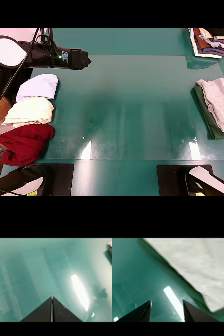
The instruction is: Fold the shirts.
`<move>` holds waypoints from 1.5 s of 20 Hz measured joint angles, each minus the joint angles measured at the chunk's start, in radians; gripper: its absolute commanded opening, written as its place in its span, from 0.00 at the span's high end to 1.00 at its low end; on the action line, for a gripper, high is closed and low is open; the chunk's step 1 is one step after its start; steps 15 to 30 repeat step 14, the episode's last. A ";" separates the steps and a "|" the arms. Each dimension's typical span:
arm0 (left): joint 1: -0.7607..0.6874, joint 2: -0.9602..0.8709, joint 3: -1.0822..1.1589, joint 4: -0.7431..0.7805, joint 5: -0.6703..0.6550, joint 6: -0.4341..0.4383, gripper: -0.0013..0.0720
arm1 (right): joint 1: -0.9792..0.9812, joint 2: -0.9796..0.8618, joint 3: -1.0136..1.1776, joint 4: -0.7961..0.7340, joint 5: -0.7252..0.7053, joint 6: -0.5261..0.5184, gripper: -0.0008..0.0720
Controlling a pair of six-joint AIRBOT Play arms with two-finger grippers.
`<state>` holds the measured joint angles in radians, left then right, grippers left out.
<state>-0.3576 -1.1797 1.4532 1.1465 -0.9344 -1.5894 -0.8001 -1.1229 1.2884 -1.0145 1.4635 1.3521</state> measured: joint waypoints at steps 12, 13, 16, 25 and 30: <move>0.000 0.000 0.000 0.001 0.027 0.000 0.95 | 0.750 0.001 0.108 0.067 -0.039 0.000 0.97; 0.000 0.000 0.000 0.001 0.027 0.000 0.95 | 0.782 0.001 0.109 0.068 -0.044 0.000 0.97; 0.000 0.000 0.000 0.001 0.028 0.000 0.95 | 0.809 0.001 0.110 0.069 -0.047 0.000 0.97; 0.000 0.000 0.000 0.001 0.028 0.000 0.95 | 0.809 0.001 0.110 0.069 -0.047 0.000 0.97; 0.000 0.000 0.000 0.001 0.028 0.000 0.95 | 0.809 0.001 0.110 0.069 -0.047 0.000 0.97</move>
